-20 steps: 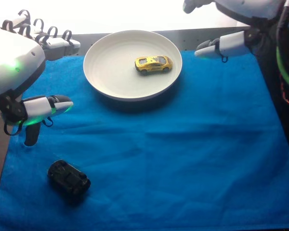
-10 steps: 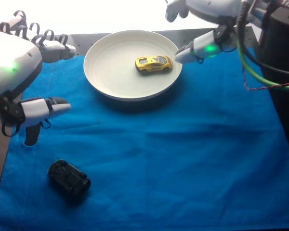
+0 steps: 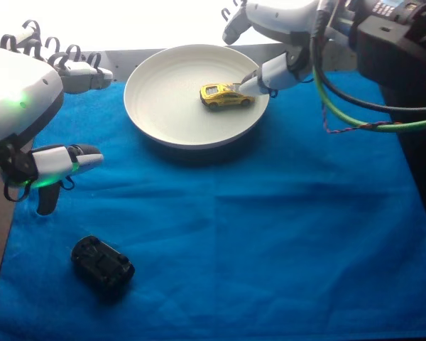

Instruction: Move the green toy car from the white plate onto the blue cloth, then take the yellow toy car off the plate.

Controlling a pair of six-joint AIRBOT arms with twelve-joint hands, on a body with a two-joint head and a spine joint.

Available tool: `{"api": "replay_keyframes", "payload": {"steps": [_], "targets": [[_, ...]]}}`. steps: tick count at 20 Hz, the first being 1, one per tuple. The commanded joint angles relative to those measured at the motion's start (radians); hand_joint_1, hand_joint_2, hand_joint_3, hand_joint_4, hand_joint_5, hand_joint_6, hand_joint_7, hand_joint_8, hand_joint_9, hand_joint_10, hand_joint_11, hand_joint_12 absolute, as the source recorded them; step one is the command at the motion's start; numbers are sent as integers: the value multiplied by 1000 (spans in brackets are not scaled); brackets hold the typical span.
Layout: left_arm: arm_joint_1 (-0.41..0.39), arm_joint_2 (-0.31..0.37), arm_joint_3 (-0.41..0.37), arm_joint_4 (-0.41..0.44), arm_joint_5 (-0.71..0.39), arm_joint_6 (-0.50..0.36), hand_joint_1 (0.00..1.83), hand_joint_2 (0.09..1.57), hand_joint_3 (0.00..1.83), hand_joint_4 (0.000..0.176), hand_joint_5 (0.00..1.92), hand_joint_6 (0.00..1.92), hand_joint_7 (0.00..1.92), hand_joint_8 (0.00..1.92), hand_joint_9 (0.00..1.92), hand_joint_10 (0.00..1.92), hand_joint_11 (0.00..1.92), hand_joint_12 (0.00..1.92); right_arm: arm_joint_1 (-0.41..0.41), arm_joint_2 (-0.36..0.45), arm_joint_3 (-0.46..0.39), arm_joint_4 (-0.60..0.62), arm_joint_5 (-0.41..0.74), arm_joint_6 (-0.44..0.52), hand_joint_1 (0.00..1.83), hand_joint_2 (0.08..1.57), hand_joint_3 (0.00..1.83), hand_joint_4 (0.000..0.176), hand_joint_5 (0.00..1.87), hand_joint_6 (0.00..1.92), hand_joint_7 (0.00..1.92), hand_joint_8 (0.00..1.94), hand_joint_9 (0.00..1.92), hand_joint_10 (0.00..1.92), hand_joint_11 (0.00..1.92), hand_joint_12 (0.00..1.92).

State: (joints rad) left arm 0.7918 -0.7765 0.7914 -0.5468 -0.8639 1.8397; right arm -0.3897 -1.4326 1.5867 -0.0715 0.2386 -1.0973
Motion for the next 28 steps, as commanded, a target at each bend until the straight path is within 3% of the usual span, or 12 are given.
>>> {"api": "replay_keyframes", "payload": {"steps": [1,5,7,9,12,14,15,18,21,23,25,28], "targets": [[-6,-1,5,36,-113,-1,789,1065,0,0,525,8,544,2,432,400,70,1483,18,-7,10,5,95,-3,761,1035,1,0,734,28,735,42,403,892,80,1696],[-6,-2,4,46,-118,-14,816,1075,0,0,519,4,533,2,427,411,81,1494,18,-34,39,5,71,-3,721,990,0,0,778,5,753,8,528,563,41,1640],[-6,-1,2,48,-121,-14,814,1081,0,0,496,0,523,1,400,429,53,1502,18,-40,44,5,66,-3,748,964,0,0,798,3,801,29,364,1053,50,1895],[-6,-1,1,49,-123,-15,821,1063,0,0,487,0,524,1,397,435,53,1496,18,-42,50,5,60,-3,770,937,0,0,821,9,810,46,278,1252,53,1920],[-6,-1,1,49,-124,-15,813,1057,0,0,487,2,528,2,406,411,62,1412,18,-42,52,5,58,-3,724,939,0,0,732,1,725,16,254,1081,1,1844],[-6,0,-1,50,-126,-15,805,1047,0,0,493,4,533,4,411,405,59,1402,18,-42,59,5,54,-3,771,941,0,0,765,6,496,906,267,1488,194,1918],[-6,0,-2,51,-127,-15,798,1052,0,0,488,2,517,0,406,398,60,1395,18,-44,63,5,53,-3,765,937,0,0,763,3,445,946,253,1443,164,1920],[-6,2,-5,55,-133,-15,784,1019,0,0,501,2,537,4,441,311,40,1396,18,-54,75,5,45,-3,795,942,2,0,712,1,485,707,264,1265,74,1921],[-6,5,-9,60,-140,-18,776,1004,0,0,505,3,549,7,445,309,28,1410,18,-76,100,5,34,-3,816,981,1,0,699,2,632,162,436,588,60,1583],[-6,6,-11,64,-145,-20,782,1010,0,0,501,1,535,1,439,302,28,1415,18,-96,120,5,28,-3,832,987,0,0,694,0,712,83,450,692,105,1695],[-6,7,-11,65,-147,-20,801,1006,0,0,508,3,519,0,431,295,14,1432,18,-110,136,5,19,-3,852,993,1,0,705,1,766,162,383,1083,175,1859],[-6,9,-13,67,-150,-24,812,1007,0,0,523,7,536,7,435,301,1,1468,18,-126,152,5,11,-3,842,984,0,0,699,9,704,123,344,973,117,1804]]}}
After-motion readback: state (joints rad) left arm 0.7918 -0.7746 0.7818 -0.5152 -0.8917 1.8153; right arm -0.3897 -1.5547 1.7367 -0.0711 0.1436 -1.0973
